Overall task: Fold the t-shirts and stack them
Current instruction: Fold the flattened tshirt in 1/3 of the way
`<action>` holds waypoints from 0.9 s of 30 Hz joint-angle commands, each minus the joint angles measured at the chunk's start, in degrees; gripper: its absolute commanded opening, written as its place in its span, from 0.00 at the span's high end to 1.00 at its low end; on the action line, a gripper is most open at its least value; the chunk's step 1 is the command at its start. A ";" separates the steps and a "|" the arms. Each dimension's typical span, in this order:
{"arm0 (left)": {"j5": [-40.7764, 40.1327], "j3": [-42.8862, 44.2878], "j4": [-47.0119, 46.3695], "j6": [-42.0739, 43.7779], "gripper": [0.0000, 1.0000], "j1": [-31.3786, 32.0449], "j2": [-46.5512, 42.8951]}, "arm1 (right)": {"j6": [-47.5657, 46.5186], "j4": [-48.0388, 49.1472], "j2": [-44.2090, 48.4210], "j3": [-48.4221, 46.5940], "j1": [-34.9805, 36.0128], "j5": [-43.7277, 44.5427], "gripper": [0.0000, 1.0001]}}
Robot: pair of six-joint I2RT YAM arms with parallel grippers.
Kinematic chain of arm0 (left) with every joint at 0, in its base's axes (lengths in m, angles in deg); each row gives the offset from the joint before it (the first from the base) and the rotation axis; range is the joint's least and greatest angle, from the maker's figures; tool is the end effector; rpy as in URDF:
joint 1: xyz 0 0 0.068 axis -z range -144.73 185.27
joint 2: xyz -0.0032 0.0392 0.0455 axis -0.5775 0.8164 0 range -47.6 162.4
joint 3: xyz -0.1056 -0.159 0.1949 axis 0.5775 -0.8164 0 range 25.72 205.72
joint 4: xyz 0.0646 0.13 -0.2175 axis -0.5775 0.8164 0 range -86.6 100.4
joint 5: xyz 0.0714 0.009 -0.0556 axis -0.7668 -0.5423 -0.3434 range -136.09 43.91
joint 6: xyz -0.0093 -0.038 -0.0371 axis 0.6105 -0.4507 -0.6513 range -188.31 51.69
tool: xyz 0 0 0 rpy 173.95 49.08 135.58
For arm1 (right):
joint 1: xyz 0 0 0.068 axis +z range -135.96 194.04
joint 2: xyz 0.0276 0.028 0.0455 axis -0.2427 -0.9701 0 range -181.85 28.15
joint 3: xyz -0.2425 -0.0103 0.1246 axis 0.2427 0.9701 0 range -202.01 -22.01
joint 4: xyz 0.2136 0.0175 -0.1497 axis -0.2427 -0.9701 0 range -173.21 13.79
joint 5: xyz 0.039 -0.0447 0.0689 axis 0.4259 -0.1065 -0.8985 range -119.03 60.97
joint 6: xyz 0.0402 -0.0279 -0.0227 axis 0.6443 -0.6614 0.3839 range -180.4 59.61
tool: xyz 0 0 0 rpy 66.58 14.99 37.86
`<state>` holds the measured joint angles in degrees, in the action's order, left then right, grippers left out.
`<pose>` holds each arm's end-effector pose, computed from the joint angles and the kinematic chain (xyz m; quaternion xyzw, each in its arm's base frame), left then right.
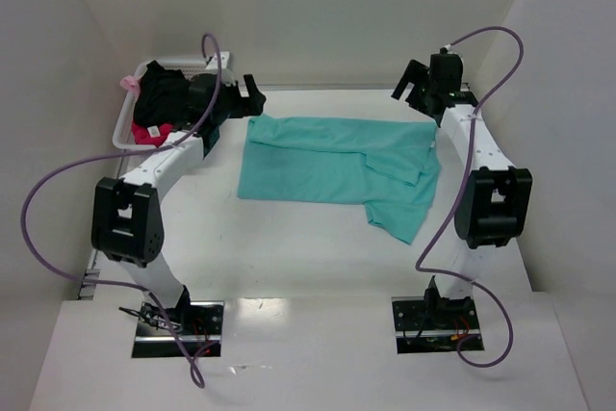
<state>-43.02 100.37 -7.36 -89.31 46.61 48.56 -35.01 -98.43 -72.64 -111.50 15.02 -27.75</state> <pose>0.3976 -0.0817 0.3216 -0.0478 0.7687 -0.1974 0.6066 0.4128 0.0061 0.3231 0.1914 0.8599 0.0983 0.4629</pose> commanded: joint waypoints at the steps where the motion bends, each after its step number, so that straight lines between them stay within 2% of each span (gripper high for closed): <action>1: 5.79 3.47 -5.49 6.92 0.00 -0.43 4.81 | -2.97 2.54 -4.75 -5.59 -0.70 1.18 0.00; 3: 7.91 4.27 -6.02 7.63 0.00 -1.66 6.75 | -3.77 1.83 -7.38 -6.74 -1.93 1.18 0.00; 7: 11.68 6.20 -6.55 2.02 0.00 -4.74 13.15 | -3.77 3.14 -8.19 -6.13 -4.05 -0.49 0.02; 15: 12.56 15.43 -2.60 1.13 0.00 -5.36 24.06 | -7.72 3.67 -8.72 -4.46 -4.66 0.22 0.02; 22: 20.48 16.93 -1.11 -0.89 0.00 -6.94 27.06 | -8.95 4.20 -5.91 -1.13 -4.66 0.74 0.02; 27: 22.07 16.40 3.63 1.21 0.00 -6.94 27.68 | -9.57 4.73 -5.38 0.11 -4.66 1.89 0.02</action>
<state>-24.64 115.50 -5.14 -89.44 40.03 75.34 -43.18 -96.35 -81.73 -111.90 10.03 -27.25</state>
